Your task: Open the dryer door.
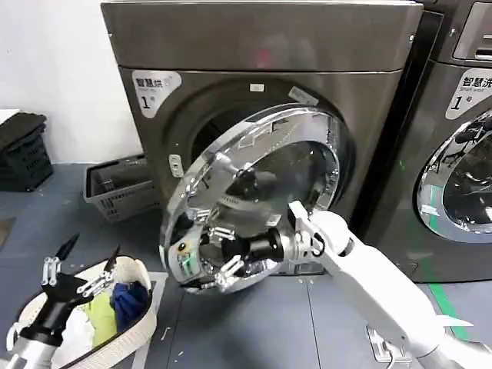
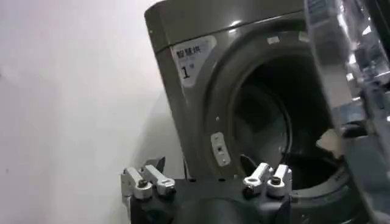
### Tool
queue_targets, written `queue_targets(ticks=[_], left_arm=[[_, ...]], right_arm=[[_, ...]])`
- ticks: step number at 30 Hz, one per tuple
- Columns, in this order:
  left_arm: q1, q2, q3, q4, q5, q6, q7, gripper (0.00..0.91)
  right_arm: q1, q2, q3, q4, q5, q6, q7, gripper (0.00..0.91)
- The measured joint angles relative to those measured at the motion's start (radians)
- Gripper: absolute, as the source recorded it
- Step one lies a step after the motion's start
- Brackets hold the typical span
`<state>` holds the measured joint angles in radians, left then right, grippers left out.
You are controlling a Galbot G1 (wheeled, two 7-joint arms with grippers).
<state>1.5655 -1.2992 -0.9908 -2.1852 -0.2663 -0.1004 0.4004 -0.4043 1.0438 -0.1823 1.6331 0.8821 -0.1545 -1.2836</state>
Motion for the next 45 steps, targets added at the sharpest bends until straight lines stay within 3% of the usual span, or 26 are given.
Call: queue_targets(ticks=[4, 11, 24, 36, 45], left_arm=[[-0.025, 0.017, 0.016, 0.017, -0.009, 0.01, 0.0, 0.907], [-0.088, 0.056, 0.061, 0.049, -0.029, 0.033, 0.004, 0.907], [-0.201, 0.126, 0.166, 0.11, -0.044, 0.046, 0.02, 0.907], [-0.23, 0.146, 0.192, 0.123, -0.047, 0.049, 0.025, 0.907], [-0.285, 0.167, 0.212, 0.17, -0.06, 0.051, 0.023, 0.907]], right_arm=[[0.003, -0.004, 0.002, -0.027, 0.0, 0.059, -0.095, 0.907], [-0.005, -0.007, 0.023, -0.063, 0.008, 0.103, -0.162, 0.907], [-0.02, -0.035, 0.124, -0.104, -0.008, 0.11, -0.147, 0.907], [-0.083, -0.062, 0.196, -0.082, -0.032, 0.115, -0.089, 0.907], [-0.179, -0.139, 0.31, -0.031, -0.02, 0.124, -0.102, 0.907]])
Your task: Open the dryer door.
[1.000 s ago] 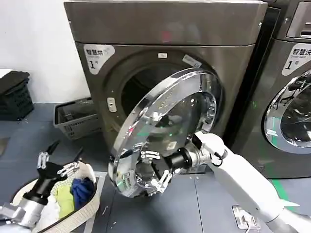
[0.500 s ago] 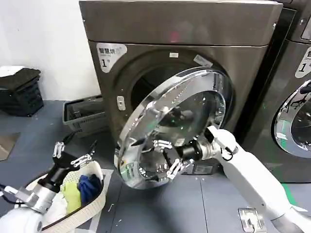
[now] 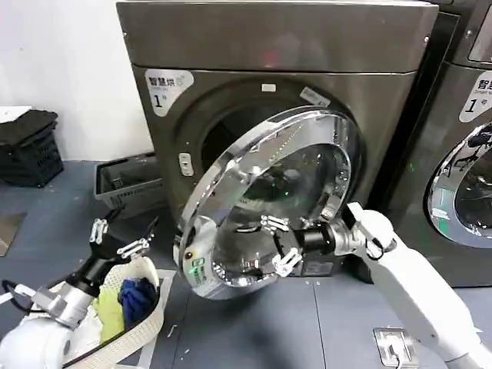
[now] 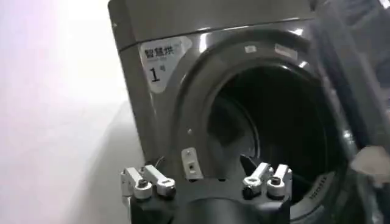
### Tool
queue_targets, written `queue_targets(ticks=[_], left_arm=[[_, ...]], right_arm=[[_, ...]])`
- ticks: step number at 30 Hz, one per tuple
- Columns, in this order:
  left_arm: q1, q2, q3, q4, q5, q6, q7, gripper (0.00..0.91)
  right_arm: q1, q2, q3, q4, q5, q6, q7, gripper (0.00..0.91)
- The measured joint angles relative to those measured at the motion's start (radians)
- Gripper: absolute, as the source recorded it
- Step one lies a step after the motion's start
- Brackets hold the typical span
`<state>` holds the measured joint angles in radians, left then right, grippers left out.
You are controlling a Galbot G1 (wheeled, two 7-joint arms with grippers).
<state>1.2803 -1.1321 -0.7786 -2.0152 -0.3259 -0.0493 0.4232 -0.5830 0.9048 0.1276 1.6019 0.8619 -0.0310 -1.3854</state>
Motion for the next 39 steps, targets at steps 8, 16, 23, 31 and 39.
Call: queue_targets(ticks=[8, 16, 23, 31, 39], left_arm=[[-0.056, 0.027, 0.036, 0.047, -0.01, 0.001, 0.001, 0.907], [-0.136, 0.048, 0.125, 0.104, -0.015, 0.002, 0.007, 0.907], [-0.204, 0.048, 0.246, 0.126, -0.012, -0.001, 0.016, 0.907], [-0.262, 0.037, 0.398, 0.144, -0.013, -0.017, 0.023, 0.907], [-0.316, 0.036, 0.509, 0.161, -0.034, -0.029, 0.024, 0.907]], right_arm=[[-0.181, -0.088, 0.195, 0.088, 0.045, -0.002, 0.001, 0.907], [-0.424, -0.17, 0.468, 0.203, 0.096, 0.021, 0.035, 0.907], [-0.692, -0.166, 0.769, 0.3, 0.113, 0.072, 0.079, 0.907], [-1.03, -0.066, 1.113, 0.372, 0.121, 0.198, 0.203, 0.907], [-1.252, 0.1, 1.351, 0.403, 0.069, 0.354, 0.365, 0.907]])
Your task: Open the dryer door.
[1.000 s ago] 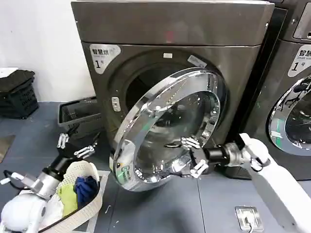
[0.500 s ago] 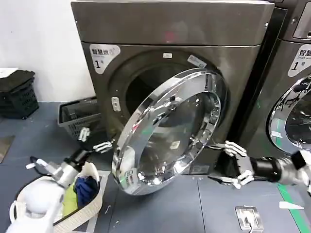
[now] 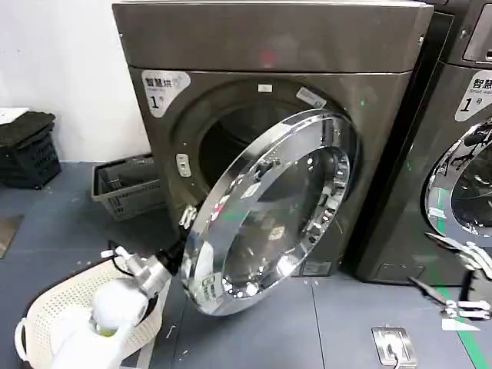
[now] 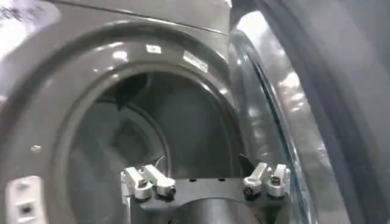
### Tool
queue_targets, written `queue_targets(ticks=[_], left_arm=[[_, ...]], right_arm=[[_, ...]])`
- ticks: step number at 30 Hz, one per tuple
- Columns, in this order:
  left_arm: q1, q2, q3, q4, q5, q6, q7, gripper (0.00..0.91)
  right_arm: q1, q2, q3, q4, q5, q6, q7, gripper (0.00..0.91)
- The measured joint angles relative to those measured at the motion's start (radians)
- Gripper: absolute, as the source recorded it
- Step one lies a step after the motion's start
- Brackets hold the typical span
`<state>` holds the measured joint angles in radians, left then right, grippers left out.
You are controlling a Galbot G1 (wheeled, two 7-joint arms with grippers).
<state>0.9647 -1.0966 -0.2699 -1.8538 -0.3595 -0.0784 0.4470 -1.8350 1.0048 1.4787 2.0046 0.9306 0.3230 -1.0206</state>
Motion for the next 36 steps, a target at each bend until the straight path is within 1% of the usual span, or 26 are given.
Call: queue_targets(ticks=[3, 8, 11, 13, 17, 22, 25, 27, 30, 32, 34, 36], left_arm=[[-0.022, -0.004, 0.042, 0.012, -0.006, -0.006, 0.0, 0.907], [-0.07, -0.024, 0.119, 0.031, -0.011, -0.009, 0.0, 0.907], [-0.105, -0.04, 0.169, 0.048, -0.011, -0.009, -0.001, 0.907], [-0.13, -0.053, 0.203, 0.059, -0.009, -0.009, -0.003, 0.907], [-0.179, -0.086, 0.27, 0.081, 0.0, -0.007, -0.008, 0.907], [-0.223, -0.137, 0.341, 0.108, 0.023, 0.002, -0.014, 0.907], [-0.244, -0.167, 0.377, 0.124, 0.028, 0.006, -0.013, 0.907], [-0.258, -0.186, 0.399, 0.136, 0.032, 0.007, -0.013, 0.907], [-0.279, -0.216, 0.43, 0.157, 0.035, 0.007, -0.013, 0.907], [-0.292, -0.235, 0.448, 0.17, 0.038, 0.007, -0.013, 0.907], [-0.305, -0.254, 0.465, 0.186, 0.037, 0.009, -0.014, 0.907], [-0.321, -0.275, 0.483, 0.204, 0.037, 0.009, -0.015, 0.907]], right_arm=[[-0.057, 0.068, 0.059, 0.016, -0.012, 0.039, 0.064, 0.907], [-0.108, 0.18, 0.145, 0.014, -0.059, 0.089, 0.171, 0.907], [-0.117, 0.245, 0.2, 0.002, -0.116, 0.094, 0.268, 0.907], [-0.114, 0.28, 0.236, -0.008, -0.171, 0.081, 0.348, 0.907], [-0.098, 0.335, 0.304, -0.026, -0.284, 0.028, 0.559, 0.907], [-0.071, 0.39, 0.385, -0.054, -0.352, -0.067, 0.788, 0.907], [-0.056, 0.411, 0.427, -0.071, -0.385, -0.091, 0.872, 0.907], [-0.046, 0.422, 0.449, -0.083, -0.424, -0.095, 0.933, 0.907], [-0.03, 0.437, 0.475, -0.096, -0.522, -0.132, 1.047, 0.907], [-0.021, 0.444, 0.489, -0.096, -0.585, -0.171, 1.112, 0.907], [-0.009, 0.451, 0.508, -0.099, -0.646, -0.228, 1.176, 0.907], [0.001, 0.459, 0.533, -0.11, -0.683, -0.3, 1.202, 0.907]])
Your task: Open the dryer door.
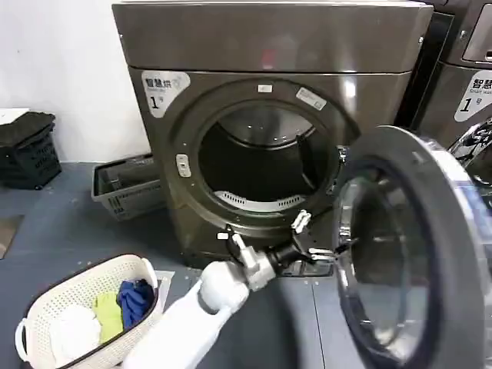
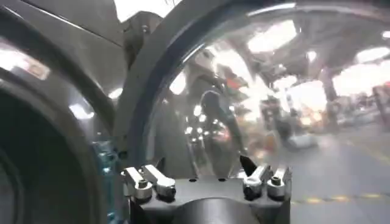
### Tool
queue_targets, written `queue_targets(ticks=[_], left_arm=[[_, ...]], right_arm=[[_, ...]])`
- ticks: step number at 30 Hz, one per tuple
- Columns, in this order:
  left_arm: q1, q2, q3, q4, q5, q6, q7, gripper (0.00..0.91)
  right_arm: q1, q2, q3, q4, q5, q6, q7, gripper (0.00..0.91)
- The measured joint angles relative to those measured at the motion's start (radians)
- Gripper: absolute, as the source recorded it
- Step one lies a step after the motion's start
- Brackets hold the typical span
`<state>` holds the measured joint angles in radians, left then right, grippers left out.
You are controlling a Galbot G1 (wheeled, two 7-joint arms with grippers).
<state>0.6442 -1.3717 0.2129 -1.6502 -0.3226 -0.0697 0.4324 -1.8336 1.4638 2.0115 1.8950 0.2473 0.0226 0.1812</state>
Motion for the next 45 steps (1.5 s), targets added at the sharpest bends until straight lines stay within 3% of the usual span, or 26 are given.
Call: queue_targets(ticks=[3, 10, 36, 45], left_arm=[[-0.023, -0.033, 0.027, 0.033, 0.001, 0.0, 0.001, 0.907], [-0.073, -0.093, 0.068, 0.101, 0.004, -0.001, 0.001, 0.907], [-0.142, -0.236, 0.106, 0.263, 0.019, -0.002, 0.001, 0.907], [-0.121, -0.203, 0.125, 0.21, -0.006, 0.058, 0.004, 0.907]], right_arm=[[0.004, 0.001, 0.041, -0.017, -0.021, -0.064, 0.027, 0.907], [-0.008, -0.018, 0.13, -0.078, -0.041, -0.108, 0.047, 0.907], [-0.015, -0.007, 0.191, -0.085, -0.015, -0.118, 0.026, 0.907], [-0.013, -0.014, 0.191, -0.099, -0.002, -0.098, 0.003, 0.907]])
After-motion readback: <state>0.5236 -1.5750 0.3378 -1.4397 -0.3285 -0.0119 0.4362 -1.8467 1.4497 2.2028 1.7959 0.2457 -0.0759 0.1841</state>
